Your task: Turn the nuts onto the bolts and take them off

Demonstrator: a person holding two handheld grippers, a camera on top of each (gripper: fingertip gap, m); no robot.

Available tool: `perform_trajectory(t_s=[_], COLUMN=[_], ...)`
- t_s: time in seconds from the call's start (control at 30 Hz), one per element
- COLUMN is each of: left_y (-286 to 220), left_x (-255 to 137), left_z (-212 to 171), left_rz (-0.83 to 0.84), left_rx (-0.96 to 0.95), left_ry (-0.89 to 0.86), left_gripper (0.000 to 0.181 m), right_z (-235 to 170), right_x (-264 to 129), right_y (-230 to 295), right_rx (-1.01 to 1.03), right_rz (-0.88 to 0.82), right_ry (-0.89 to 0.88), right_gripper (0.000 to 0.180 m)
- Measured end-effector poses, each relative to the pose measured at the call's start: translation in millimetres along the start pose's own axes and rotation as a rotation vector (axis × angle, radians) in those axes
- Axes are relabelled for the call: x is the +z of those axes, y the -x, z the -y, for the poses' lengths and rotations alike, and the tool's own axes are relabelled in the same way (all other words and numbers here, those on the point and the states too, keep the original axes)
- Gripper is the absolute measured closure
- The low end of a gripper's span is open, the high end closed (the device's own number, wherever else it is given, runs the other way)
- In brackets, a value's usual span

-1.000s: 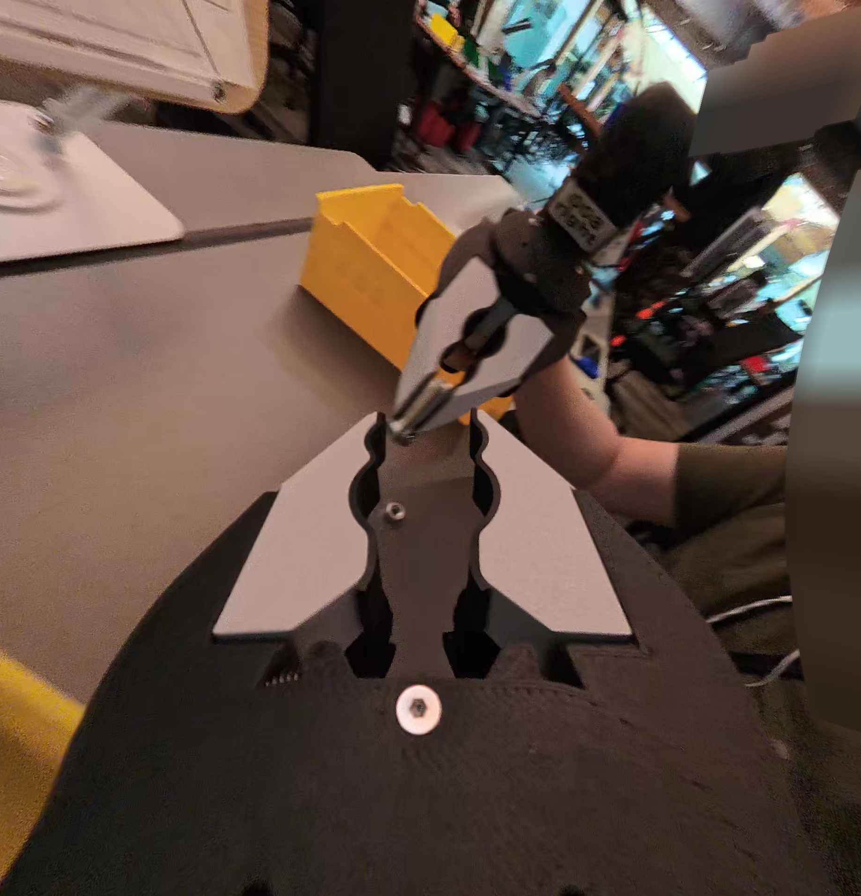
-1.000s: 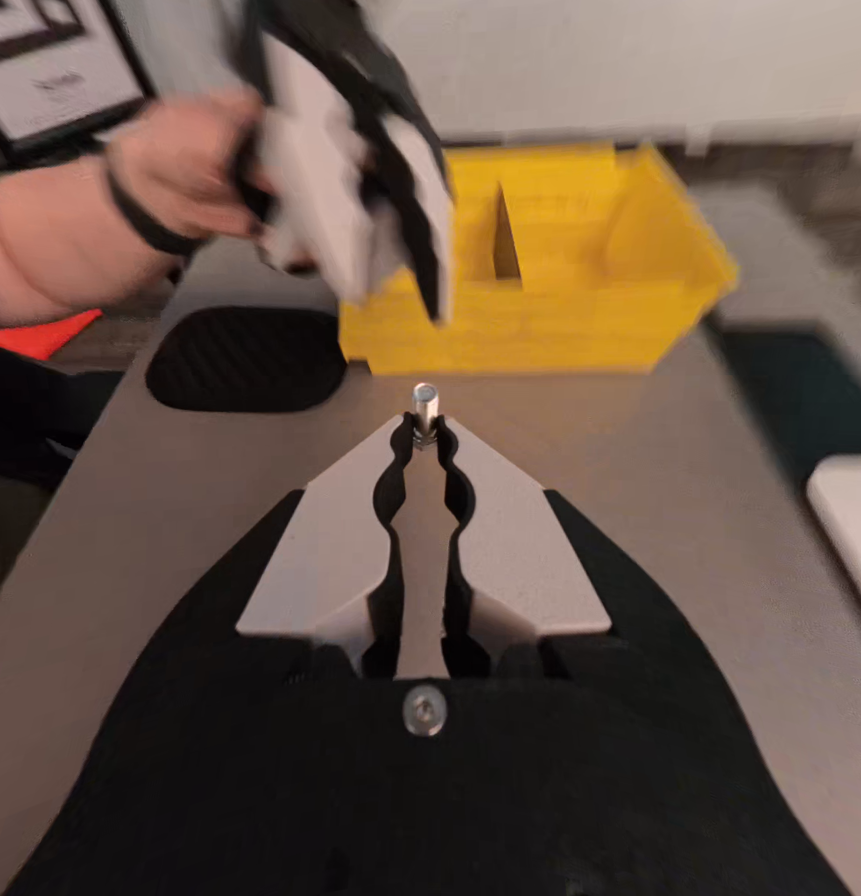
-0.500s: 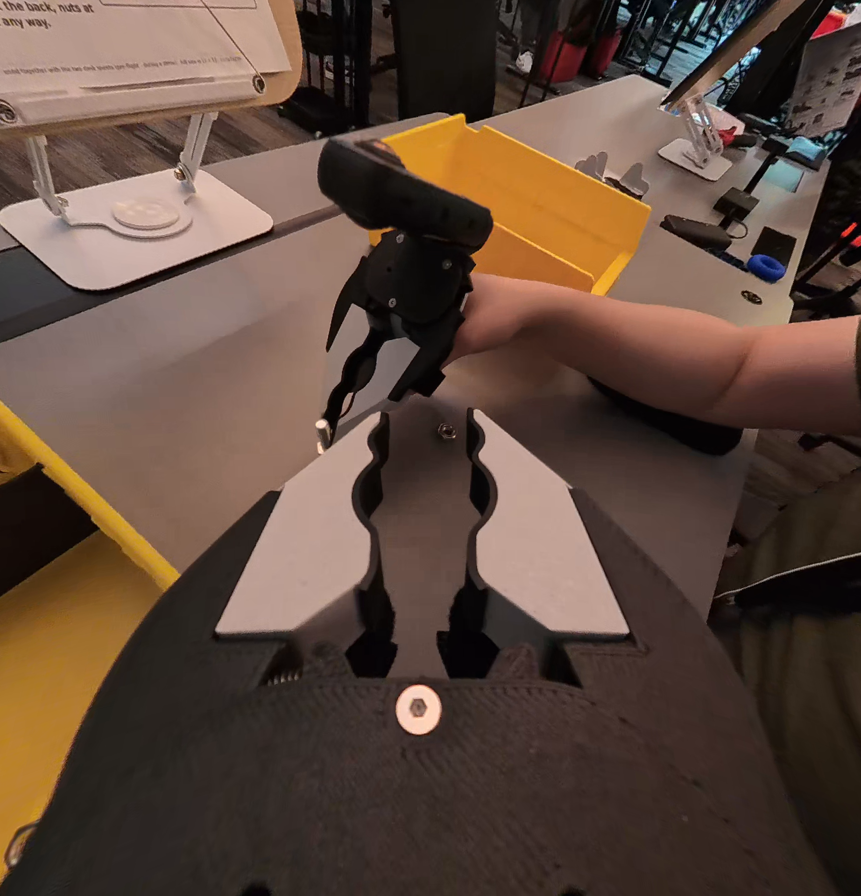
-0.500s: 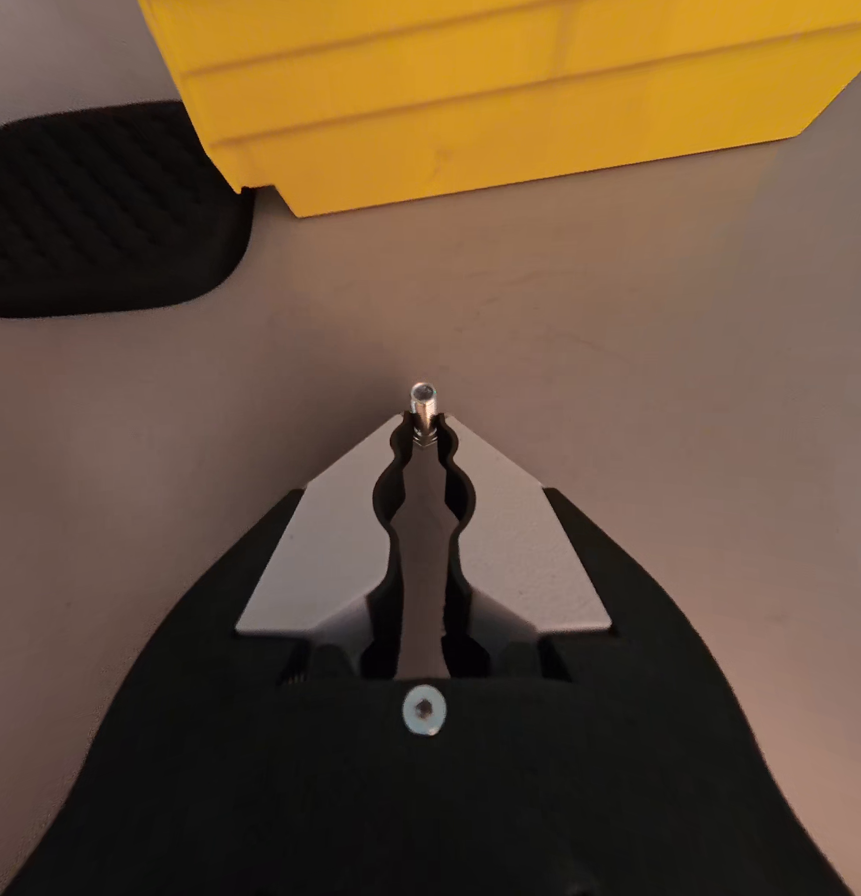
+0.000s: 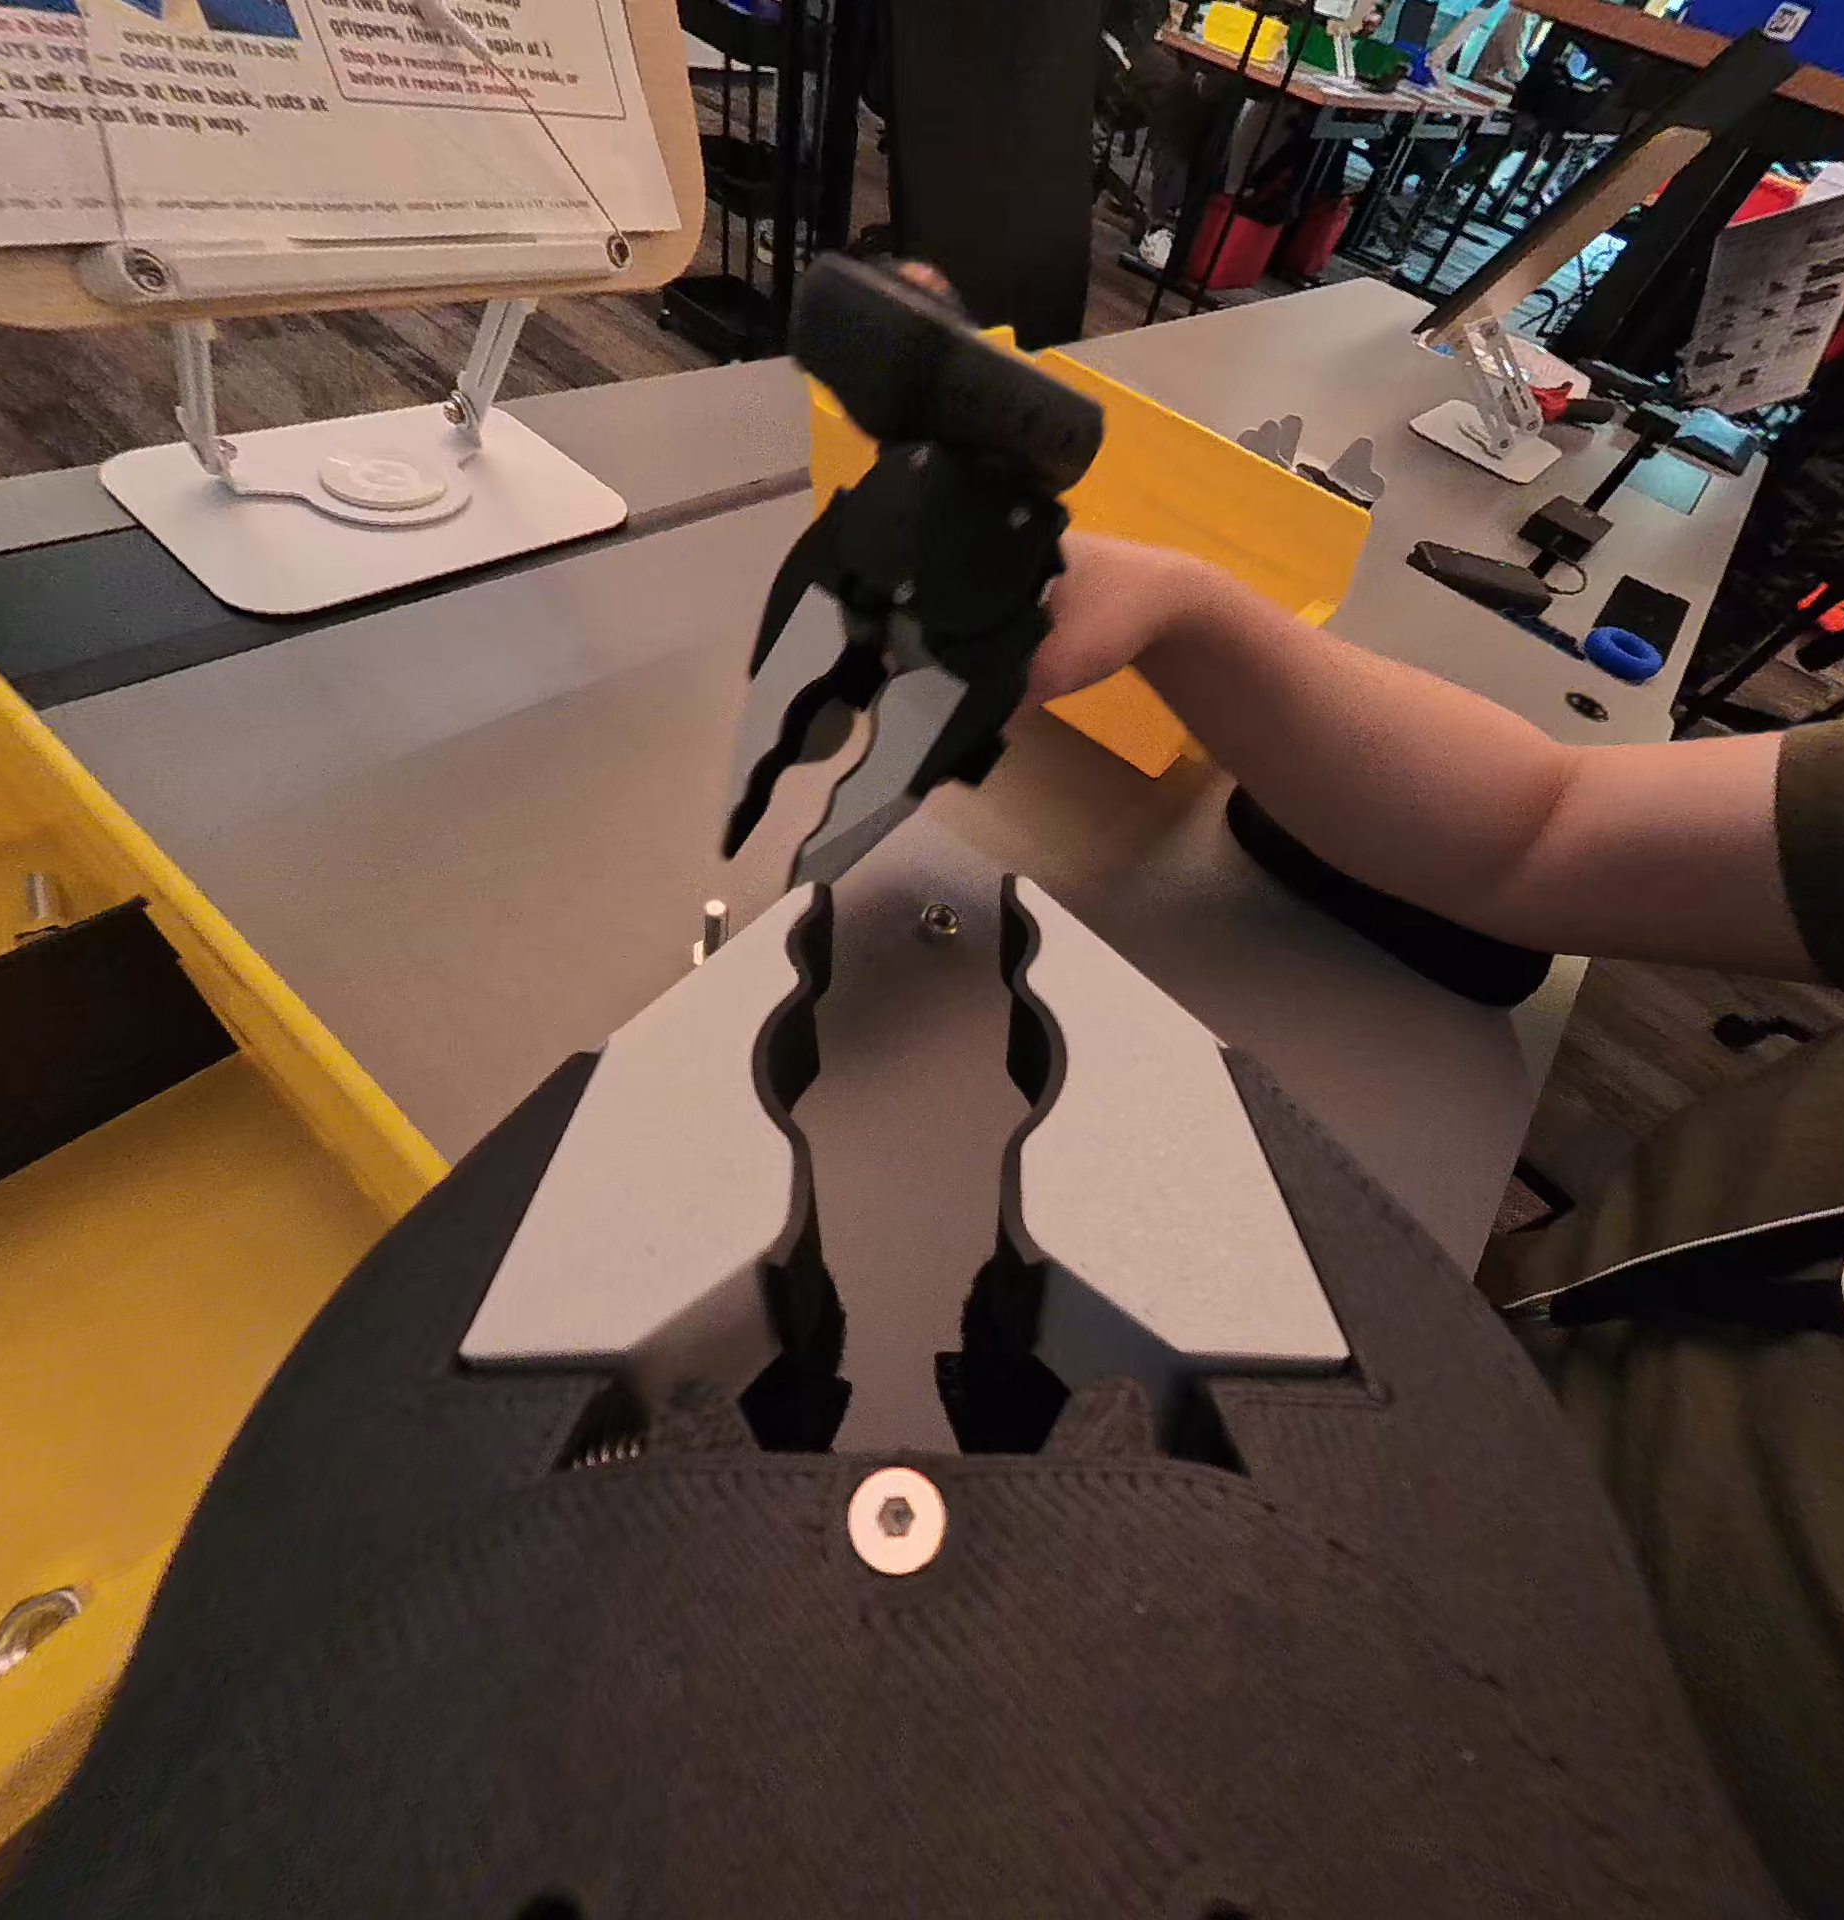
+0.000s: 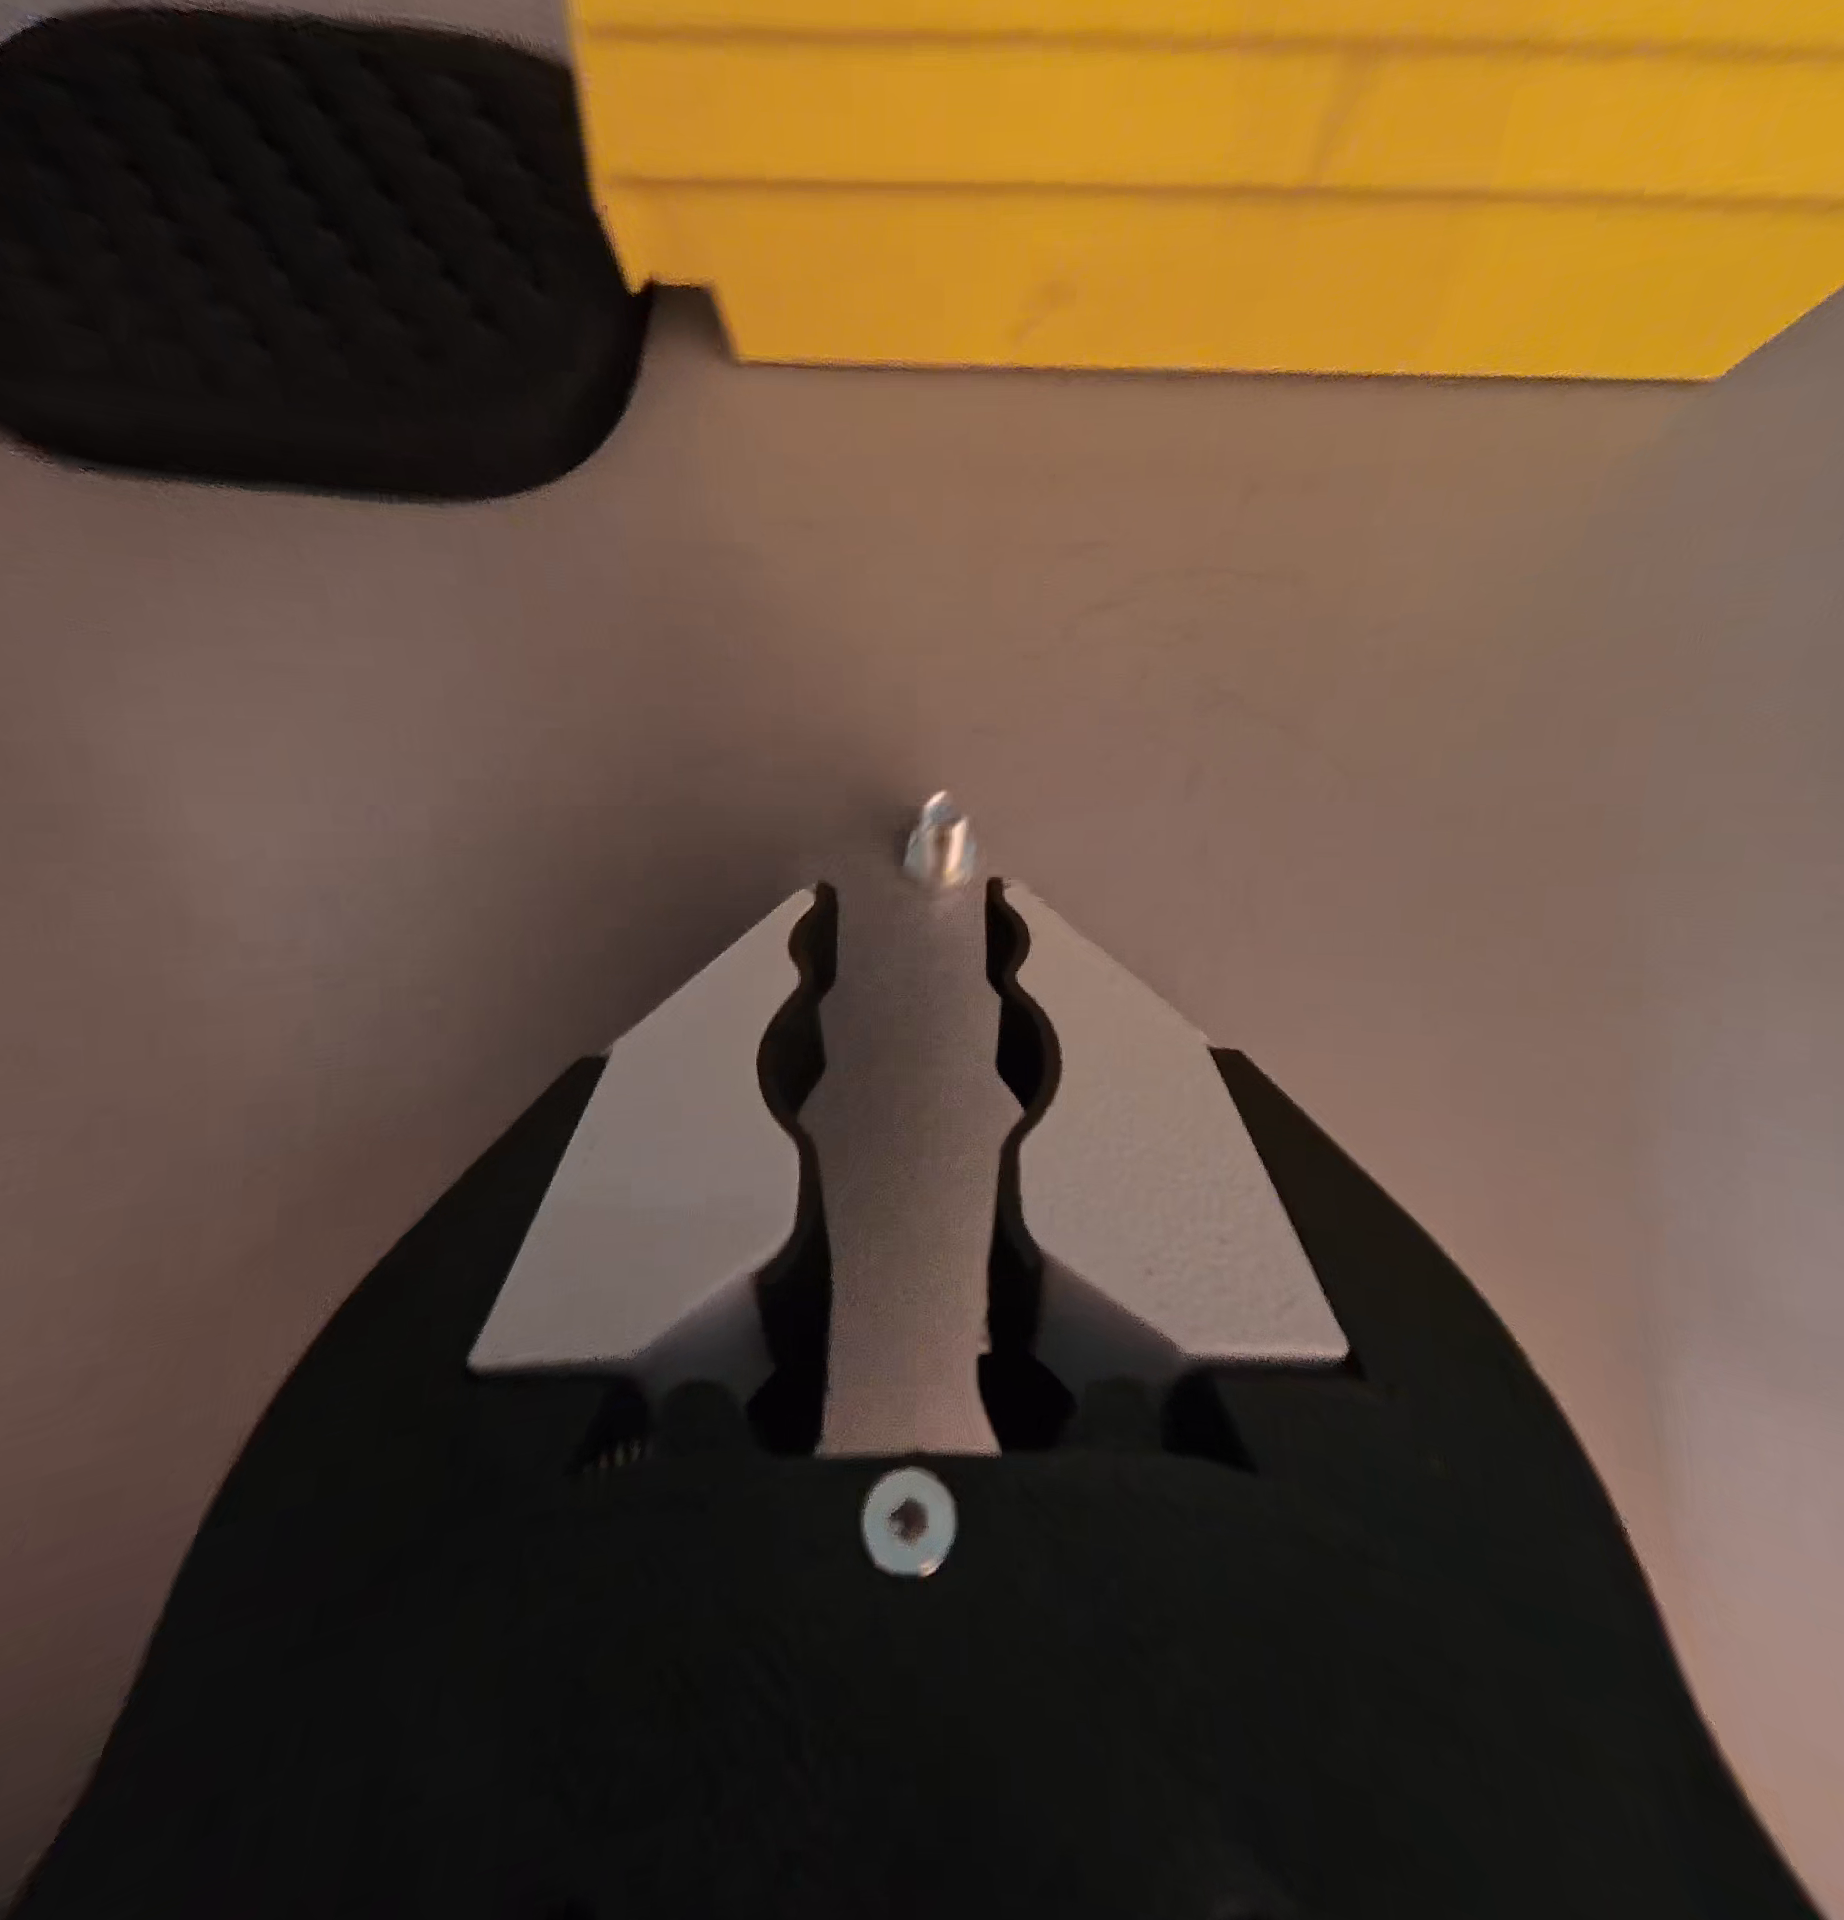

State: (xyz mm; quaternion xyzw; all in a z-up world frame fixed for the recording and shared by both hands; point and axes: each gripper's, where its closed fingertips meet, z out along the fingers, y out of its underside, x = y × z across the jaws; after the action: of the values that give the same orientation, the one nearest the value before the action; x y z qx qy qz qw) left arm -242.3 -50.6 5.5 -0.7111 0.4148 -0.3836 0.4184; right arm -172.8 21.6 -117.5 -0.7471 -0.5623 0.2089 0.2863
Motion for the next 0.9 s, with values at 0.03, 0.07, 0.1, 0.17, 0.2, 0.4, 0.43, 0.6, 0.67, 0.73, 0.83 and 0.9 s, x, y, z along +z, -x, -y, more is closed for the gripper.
perform_trajectory(t_s=[0.03,0.07,0.1,0.17,0.2,0.4,0.43,0.6,0.67,0.73,0.83,0.9], left_y=[0,0,0,-1,-1,-4,-5,-8,-9,-10,-10,-7], left_x=[-3,-5,-8,-12,-14,-25,-27,-31,-31,-31,-25,-15], left_z=[-1,-2,-4,-8,-9,-15,-15,-21,-23,-23,-27,-32], left_rz=[0.01,0.02,0.029,0.041,0.045,0.066,0.068,0.073,0.072,0.067,0.055,0.05], left_rx=[0.003,0.005,0.006,0.002,-0.002,-0.021,-0.024,-0.035,-0.036,-0.039,-0.048,-0.068], left_ry=[-0.003,-0.005,-0.005,-0.001,0.001,-0.014,-0.017,-0.008,-0.004,0.0,0.014,0.027], left_gripper=[0.15,0.15,0.149,0.149,0.149,0.149,0.149,0.149,0.149,0.149,0.149,0.148], right_z=[-7,-19,-34,-60,-67,-78,-82,-81,-80,-80,-81,-79], right_x=[-9,-17,-23,-29,-29,-10,-8,-7,-7,-6,-7,-14], right_y=[8,16,21,31,37,45,46,48,48,48,50,51], right_rx=[-0.027,-0.061,-0.105,-0.219,-0.279,-0.28,-0.272,-0.275,-0.259,-0.261,-0.281,-0.308], right_rz=[0.026,0.046,0.044,0.049,0.066,0.111,0.119,0.131,0.129,0.125,0.136,0.139], right_ry=[0.058,0.135,0.225,0.376,0.408,0.48,0.501,0.497,0.5,0.505,0.517,0.513], right_gripper=[0.152,0.152,0.151,0.151,0.151,0.142,0.144,0.159,0.16,0.162,0.163,0.163])
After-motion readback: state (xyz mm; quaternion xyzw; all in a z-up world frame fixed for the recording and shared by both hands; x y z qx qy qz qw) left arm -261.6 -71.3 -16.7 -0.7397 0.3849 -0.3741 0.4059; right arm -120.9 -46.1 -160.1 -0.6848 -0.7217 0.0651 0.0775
